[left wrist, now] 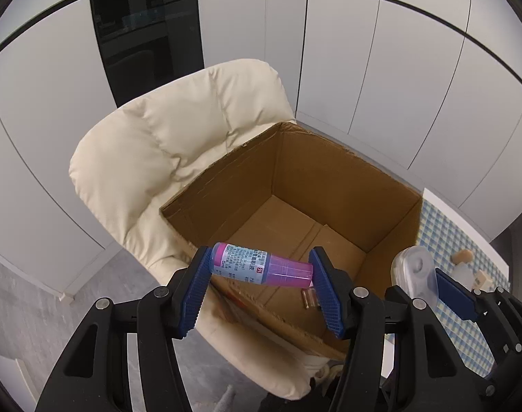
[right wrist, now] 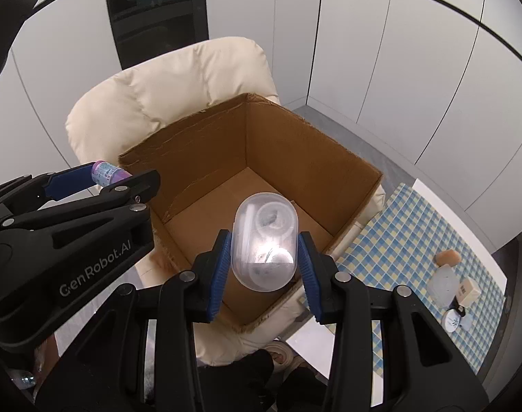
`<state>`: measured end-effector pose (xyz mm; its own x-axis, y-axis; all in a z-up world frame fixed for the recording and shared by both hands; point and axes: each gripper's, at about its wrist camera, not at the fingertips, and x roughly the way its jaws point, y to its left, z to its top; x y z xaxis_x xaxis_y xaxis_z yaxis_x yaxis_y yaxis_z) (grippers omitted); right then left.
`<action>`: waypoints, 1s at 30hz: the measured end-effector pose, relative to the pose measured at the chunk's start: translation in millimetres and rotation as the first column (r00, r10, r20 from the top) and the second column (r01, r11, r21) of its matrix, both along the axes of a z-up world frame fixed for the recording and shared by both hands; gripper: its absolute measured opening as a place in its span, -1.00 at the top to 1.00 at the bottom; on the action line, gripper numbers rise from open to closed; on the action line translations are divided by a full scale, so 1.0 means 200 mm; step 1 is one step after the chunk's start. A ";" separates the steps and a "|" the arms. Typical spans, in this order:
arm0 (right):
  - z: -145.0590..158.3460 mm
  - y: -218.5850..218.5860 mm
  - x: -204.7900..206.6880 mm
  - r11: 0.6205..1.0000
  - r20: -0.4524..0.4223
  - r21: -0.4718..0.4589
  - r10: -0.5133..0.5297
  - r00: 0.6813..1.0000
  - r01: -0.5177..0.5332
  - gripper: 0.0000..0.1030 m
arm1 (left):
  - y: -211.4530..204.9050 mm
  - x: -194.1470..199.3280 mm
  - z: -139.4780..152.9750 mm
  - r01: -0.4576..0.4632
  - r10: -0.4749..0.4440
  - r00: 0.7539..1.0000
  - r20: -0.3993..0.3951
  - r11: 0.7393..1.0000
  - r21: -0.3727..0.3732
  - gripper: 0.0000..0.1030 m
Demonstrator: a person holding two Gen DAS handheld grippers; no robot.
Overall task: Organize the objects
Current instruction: 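Carry the tube with the left gripper while the right gripper brings the case over the box, then open the left gripper dropping the tube while the right gripper releases the case into the box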
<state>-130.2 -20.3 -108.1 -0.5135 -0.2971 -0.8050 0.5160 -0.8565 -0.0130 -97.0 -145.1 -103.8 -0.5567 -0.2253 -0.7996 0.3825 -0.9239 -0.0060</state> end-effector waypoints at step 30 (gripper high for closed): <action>-0.21 0.12 -0.33 0.994 0.070 -0.042 -0.098 0.993 0.102 -1.00 | -0.03 -0.28 -0.20 -0.013 0.007 0.998 0.065 0.996 0.092 -0.89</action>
